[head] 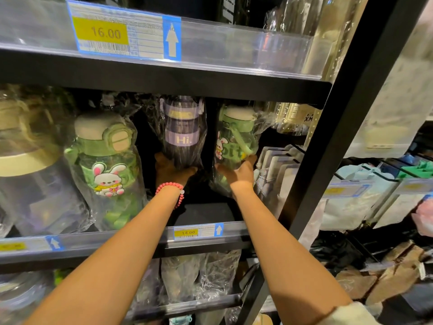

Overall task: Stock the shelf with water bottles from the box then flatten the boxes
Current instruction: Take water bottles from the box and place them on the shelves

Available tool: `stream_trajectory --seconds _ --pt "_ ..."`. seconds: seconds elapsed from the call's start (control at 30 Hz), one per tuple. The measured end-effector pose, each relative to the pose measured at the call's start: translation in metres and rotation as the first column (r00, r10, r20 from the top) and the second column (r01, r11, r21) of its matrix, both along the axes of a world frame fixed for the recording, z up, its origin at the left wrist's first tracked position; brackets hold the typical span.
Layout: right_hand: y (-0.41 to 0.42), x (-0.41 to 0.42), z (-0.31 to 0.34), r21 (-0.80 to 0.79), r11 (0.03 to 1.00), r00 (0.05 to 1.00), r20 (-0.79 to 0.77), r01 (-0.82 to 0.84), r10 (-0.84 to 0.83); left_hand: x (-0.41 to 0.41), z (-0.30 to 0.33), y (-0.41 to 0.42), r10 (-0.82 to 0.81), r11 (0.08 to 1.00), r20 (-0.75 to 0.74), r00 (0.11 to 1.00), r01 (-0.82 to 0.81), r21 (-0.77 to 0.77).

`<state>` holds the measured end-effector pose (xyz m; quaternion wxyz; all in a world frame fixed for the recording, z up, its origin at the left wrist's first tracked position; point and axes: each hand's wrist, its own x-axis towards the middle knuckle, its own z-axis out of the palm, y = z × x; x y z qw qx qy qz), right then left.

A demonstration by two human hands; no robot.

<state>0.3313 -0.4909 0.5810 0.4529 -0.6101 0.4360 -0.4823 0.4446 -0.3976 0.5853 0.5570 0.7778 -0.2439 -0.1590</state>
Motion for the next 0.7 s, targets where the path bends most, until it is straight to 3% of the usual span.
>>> stream_trajectory --seconds 0.23,0.4,0.7 --pt "0.002 0.009 -0.004 -0.098 0.993 0.997 -0.050 0.062 -0.067 0.013 -0.005 -0.001 -0.043 0.998 -0.007 0.999 0.043 0.051" --pt "0.000 0.002 0.000 -0.058 0.998 0.991 -0.135 0.004 -0.012 0.010 0.003 0.002 -0.060 0.998 0.106 0.993 0.063 -0.026" --pt "0.003 -0.004 0.009 -0.032 0.999 0.998 -0.066 0.020 -0.022 0.003 0.010 0.012 -0.011 0.996 0.101 0.995 0.002 0.090"
